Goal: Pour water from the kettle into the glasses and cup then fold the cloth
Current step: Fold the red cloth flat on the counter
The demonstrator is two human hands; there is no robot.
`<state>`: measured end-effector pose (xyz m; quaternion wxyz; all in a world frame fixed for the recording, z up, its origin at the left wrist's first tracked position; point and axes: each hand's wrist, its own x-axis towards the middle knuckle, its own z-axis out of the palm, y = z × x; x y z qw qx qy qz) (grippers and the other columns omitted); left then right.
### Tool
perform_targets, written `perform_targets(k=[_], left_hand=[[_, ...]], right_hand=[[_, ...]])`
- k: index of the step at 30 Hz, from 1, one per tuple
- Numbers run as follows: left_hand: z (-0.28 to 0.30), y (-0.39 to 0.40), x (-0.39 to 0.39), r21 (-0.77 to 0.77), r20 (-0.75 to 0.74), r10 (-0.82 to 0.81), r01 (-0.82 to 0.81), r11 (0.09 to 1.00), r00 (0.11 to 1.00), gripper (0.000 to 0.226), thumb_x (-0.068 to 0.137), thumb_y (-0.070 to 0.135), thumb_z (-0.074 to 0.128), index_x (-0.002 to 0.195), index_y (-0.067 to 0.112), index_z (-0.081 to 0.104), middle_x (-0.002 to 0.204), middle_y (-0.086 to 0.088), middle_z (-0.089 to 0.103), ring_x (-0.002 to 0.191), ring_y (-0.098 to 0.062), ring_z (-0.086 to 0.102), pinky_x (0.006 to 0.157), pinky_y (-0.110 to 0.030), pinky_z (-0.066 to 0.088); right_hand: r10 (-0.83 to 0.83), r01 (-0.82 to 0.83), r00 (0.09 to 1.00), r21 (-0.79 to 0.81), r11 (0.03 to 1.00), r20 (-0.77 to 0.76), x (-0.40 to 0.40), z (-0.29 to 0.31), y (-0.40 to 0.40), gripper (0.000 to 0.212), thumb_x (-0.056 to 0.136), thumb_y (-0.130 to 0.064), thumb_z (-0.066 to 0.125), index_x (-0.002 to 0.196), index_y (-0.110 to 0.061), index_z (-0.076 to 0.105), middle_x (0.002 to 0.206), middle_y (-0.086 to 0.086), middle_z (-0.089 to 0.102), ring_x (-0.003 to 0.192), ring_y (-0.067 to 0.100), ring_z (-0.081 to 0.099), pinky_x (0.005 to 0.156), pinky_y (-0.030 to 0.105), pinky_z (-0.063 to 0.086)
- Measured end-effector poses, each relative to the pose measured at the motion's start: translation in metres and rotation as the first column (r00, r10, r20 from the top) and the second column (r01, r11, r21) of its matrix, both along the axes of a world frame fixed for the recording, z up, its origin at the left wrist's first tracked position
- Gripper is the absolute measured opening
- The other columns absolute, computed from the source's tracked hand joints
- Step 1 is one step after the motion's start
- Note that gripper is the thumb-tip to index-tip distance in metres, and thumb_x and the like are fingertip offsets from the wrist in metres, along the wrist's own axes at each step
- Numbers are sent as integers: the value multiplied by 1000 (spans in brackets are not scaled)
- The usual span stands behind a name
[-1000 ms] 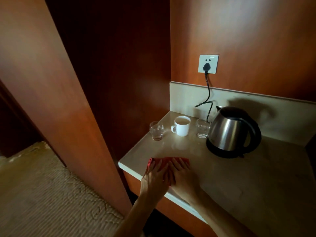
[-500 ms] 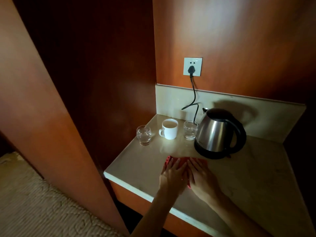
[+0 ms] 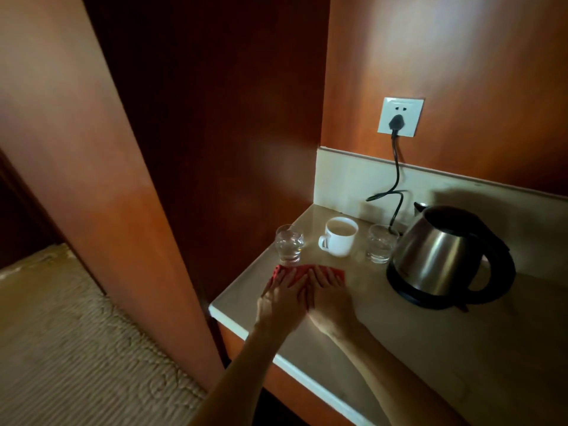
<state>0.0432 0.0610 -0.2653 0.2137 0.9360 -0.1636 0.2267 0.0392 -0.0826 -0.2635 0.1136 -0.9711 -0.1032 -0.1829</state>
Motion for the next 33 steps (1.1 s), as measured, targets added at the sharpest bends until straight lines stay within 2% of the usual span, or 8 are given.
perform_targets(k=[6,12,16,19,21,23,27,33], left_hand=[[-3,22,-47,31,-44,58,-56,998,997,41,95,37,40,123,23,66,132,-3,62,130,-25,50,110,-47,39],[-1,-1,-109,59,-10,-20,21,998,1000,39,95,34,42,123,25,66,131,0,63,132,-19,50,111,-46,38],[-2,-39,-139,185,25,-139,132,974,990,39,97,35,38,123,27,67,129,9,64,132,-18,50,111,-48,38],[-3,-63,-138,237,-2,-205,200,951,979,42,99,39,33,127,30,63,134,11,60,136,-18,45,115,-48,33],[2,-77,-131,218,14,-224,215,952,975,39,92,37,41,117,29,70,124,9,67,126,-19,56,107,-48,43],[4,-88,-118,145,-14,-201,201,969,979,38,92,38,44,120,30,68,127,5,65,127,-19,55,109,-47,41],[-8,-107,-75,69,-39,-212,214,974,977,37,92,35,47,124,29,65,133,2,61,128,-23,54,112,-48,34],[-7,-112,-9,45,-37,-161,162,986,986,37,95,33,44,126,29,63,135,5,60,126,-19,53,116,-46,28]], right_hand=[[120,-121,993,-54,991,-10,-39,2,15,54,86,-37,46,114,-5,80,122,16,75,110,39,73,92,57,58],[126,-129,991,-66,989,-52,-103,3,-19,53,88,-38,46,115,-7,80,122,14,75,112,35,73,92,54,60],[83,-93,993,-133,987,-83,-140,-16,-56,56,97,-37,40,131,-6,72,141,15,66,134,35,59,109,56,48],[14,-12,999,-55,998,37,-157,-9,-80,49,90,-30,45,115,-6,80,124,13,75,116,33,72,100,48,57],[-17,20,986,-20,1000,164,-156,-5,-89,48,93,-29,43,111,-5,81,119,14,77,109,33,75,104,43,47],[-25,31,975,-24,999,221,-142,-9,-100,56,106,-29,31,111,-4,80,119,15,77,110,33,74,104,42,40],[-64,63,951,13,998,302,-97,-21,-117,41,93,-20,49,110,2,79,119,19,75,109,36,73,103,46,43],[49,-18,966,-121,993,255,-16,-21,-114,39,97,-14,45,110,6,76,115,24,75,110,40,72,99,51,55]])
